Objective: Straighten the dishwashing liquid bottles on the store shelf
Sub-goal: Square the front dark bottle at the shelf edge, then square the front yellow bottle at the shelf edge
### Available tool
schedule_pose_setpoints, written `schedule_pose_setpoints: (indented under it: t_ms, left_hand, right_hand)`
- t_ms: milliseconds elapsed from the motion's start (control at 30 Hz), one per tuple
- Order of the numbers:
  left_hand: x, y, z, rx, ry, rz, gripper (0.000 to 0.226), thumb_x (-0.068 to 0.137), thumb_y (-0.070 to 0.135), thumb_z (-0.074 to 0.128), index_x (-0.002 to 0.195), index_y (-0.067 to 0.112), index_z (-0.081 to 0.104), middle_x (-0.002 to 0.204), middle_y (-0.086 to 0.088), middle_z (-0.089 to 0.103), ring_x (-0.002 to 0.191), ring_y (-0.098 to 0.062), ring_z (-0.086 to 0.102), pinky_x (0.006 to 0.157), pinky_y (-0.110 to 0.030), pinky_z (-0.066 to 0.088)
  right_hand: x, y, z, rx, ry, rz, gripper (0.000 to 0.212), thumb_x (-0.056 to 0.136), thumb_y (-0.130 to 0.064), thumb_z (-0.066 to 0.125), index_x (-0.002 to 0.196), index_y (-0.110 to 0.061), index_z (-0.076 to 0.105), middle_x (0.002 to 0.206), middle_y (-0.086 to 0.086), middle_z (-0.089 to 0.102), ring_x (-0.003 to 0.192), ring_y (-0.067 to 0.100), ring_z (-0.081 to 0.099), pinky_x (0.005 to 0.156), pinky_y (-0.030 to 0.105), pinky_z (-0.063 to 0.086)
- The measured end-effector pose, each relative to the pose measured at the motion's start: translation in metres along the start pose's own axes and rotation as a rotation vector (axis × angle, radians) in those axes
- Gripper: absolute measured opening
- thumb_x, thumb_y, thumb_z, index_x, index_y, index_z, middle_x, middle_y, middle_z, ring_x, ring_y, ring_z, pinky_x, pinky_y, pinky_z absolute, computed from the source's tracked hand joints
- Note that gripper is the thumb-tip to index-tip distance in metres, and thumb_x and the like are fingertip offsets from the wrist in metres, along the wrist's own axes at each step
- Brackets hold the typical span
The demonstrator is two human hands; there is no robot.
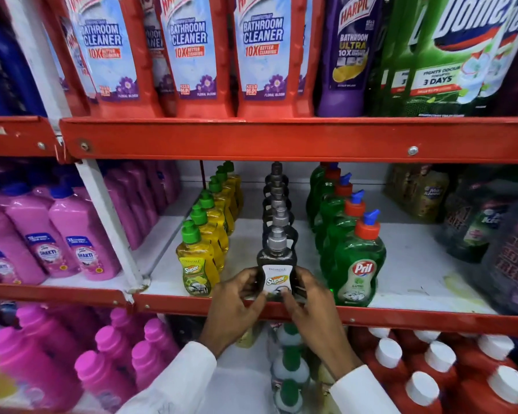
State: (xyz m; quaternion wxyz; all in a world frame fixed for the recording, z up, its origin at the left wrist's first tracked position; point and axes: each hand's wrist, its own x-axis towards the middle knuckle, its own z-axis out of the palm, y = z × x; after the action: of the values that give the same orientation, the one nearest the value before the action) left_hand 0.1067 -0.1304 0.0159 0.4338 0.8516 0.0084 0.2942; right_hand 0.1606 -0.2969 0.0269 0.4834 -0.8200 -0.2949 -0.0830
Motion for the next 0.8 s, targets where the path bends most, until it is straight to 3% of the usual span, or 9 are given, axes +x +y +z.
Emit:
schedule_pose_setpoints:
  t_ms: [133, 267, 367, 433, 500, 567, 667, 800]
  left_hand:
    - [0.002, -0.003, 0.003, -0.019, -0.020, 0.023, 0.037, 0.084, 0.011, 0.074, 0.120, 0.019, 0.067, 0.108, 0.015, 0.075, 0.097, 0.007, 0.069, 0.089, -0.016, 0.055]
    - [0.002, -0.004, 0.001, -0.032, -0.050, 0.039, 0.038, 0.086, 0.016, 0.073, 0.124, 0.017, 0.066, 0.114, 0.007, 0.076, 0.100, 0.003, 0.070, 0.093, -0.029, 0.059]
    - [0.000, -0.002, -0.003, -0.043, -0.071, 0.065, 0.042, 0.089, 0.017, 0.071, 0.130, 0.018, 0.063, 0.122, 0.006, 0.074, 0.108, 0.001, 0.068, 0.096, -0.029, 0.057]
    - [-0.011, 0.000, -0.012, -0.073, 0.009, 0.069, 0.039, 0.088, 0.016, 0.068, 0.127, 0.021, 0.067, 0.121, 0.007, 0.074, 0.109, 0.000, 0.068, 0.096, -0.026, 0.055]
    - [-0.025, 0.002, -0.029, -0.052, 0.209, 0.108, 0.024, 0.088, 0.016, 0.064, 0.109, 0.021, 0.076, 0.108, 0.009, 0.077, 0.101, -0.001, 0.070, 0.090, -0.024, 0.056]
    - [-0.036, -0.003, -0.053, -0.038, 0.419, 0.137, 0.019, 0.085, 0.019, 0.059, 0.093, 0.019, 0.077, 0.095, 0.006, 0.076, 0.094, -0.006, 0.071, 0.085, -0.028, 0.056]
    - [-0.032, -0.025, -0.087, -0.038, 0.569, 0.084, 0.017, 0.081, 0.021, 0.059, 0.095, 0.018, 0.068, 0.093, -0.004, 0.071, 0.091, -0.022, 0.069, 0.083, -0.042, 0.057]
    - [-0.016, -0.054, -0.111, 0.049, 0.312, -0.069, 0.050, 0.073, 0.037, 0.063, 0.119, 0.017, 0.058, 0.114, -0.005, 0.064, 0.102, -0.017, 0.067, 0.089, -0.039, 0.057]
  right_hand:
    - [-0.004, 0.003, -0.001, 0.019, 0.049, 0.044, 0.038, 0.092, -0.016, 0.065, 0.128, -0.020, 0.057, 0.115, -0.010, 0.064, 0.105, 0.006, 0.064, 0.089, -0.003, 0.038]
    - [-0.006, 0.000, 0.002, 0.041, 0.099, 0.044, 0.039, 0.089, -0.013, 0.067, 0.126, -0.024, 0.058, 0.117, -0.009, 0.067, 0.106, 0.007, 0.066, 0.095, 0.014, 0.049]
    - [-0.014, -0.006, 0.005, 0.076, 0.219, 0.070, 0.043, 0.086, -0.013, 0.073, 0.125, -0.025, 0.060, 0.115, -0.011, 0.067, 0.104, 0.002, 0.065, 0.089, 0.001, 0.043]
    - [-0.024, -0.014, 0.008, 0.081, 0.423, 0.017, 0.036, 0.085, -0.013, 0.074, 0.119, -0.019, 0.065, 0.114, -0.007, 0.069, 0.102, 0.004, 0.066, 0.089, 0.011, 0.049]
    - [-0.033, -0.025, 0.019, 0.066, 0.571, -0.113, 0.022, 0.084, -0.009, 0.069, 0.106, -0.014, 0.070, 0.104, -0.002, 0.071, 0.097, 0.006, 0.067, 0.086, 0.020, 0.053]
    - [-0.034, -0.041, 0.038, 0.076, 0.517, -0.184, 0.019, 0.083, -0.010, 0.064, 0.100, -0.016, 0.071, 0.100, -0.005, 0.071, 0.098, 0.001, 0.065, 0.088, 0.016, 0.049]
    - [-0.019, -0.058, 0.072, 0.087, 0.242, -0.146, 0.028, 0.085, -0.011, 0.066, 0.112, -0.019, 0.068, 0.109, -0.007, 0.070, 0.101, 0.002, 0.065, 0.091, 0.018, 0.051]
    - [0.009, -0.066, 0.105, 0.048, 0.044, -0.079, 0.048, 0.087, -0.014, 0.066, 0.133, -0.016, 0.055, 0.128, 0.002, 0.065, 0.113, 0.015, 0.064, 0.099, 0.034, 0.054]
